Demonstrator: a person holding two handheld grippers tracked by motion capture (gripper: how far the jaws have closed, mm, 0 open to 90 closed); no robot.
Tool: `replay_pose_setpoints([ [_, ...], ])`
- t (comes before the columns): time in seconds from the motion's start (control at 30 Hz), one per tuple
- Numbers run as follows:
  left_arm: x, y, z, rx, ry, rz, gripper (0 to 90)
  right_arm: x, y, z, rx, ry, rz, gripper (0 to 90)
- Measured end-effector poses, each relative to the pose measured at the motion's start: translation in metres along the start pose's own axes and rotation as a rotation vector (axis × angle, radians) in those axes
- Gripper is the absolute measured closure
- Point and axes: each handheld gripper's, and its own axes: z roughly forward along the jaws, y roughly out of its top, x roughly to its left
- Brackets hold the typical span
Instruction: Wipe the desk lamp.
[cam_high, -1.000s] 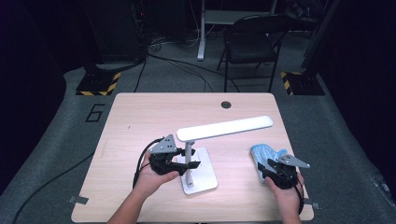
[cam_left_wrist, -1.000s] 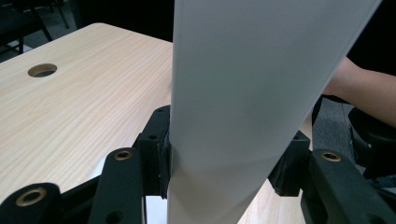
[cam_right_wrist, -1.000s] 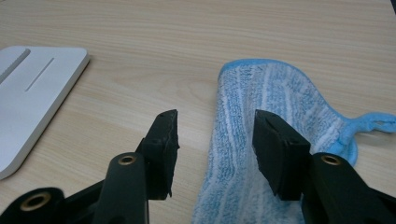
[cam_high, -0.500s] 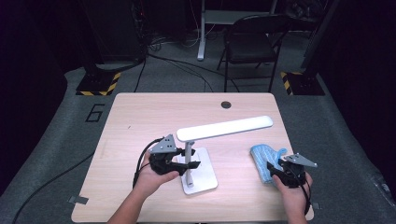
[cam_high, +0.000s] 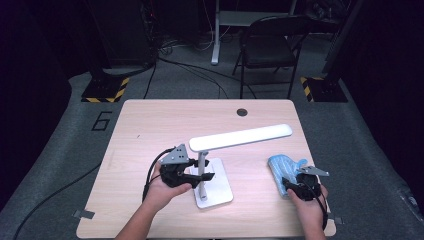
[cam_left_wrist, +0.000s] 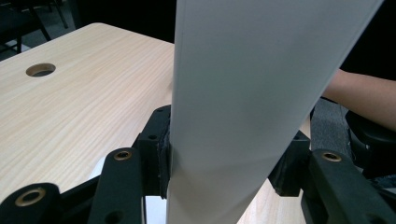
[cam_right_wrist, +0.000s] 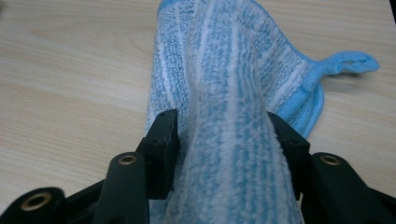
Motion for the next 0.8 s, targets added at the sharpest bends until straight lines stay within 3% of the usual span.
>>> replay_pose_setpoints([
  [0.37, 0.0008, -0.0001, -0.0007, 0.005, -0.006, 0.002, 50.0, 0.0016, -0.001, 0.0026, 0.002, -0.017, -0.001, 51.2],
  [0.57, 0.0008, -0.0001, -0.0008, 0.006, -0.007, 0.002, 50.0, -0.0004, -0.0011, 0.0003, -0.008, 0.004, -0.016, 62.9],
  [0.8, 0.001, -0.0004, -0.0009, 0.006, -0.011, 0.001, 50.0, 0.0024, 0.0, -0.002, -0.032, 0.031, -0.021, 65.9],
])
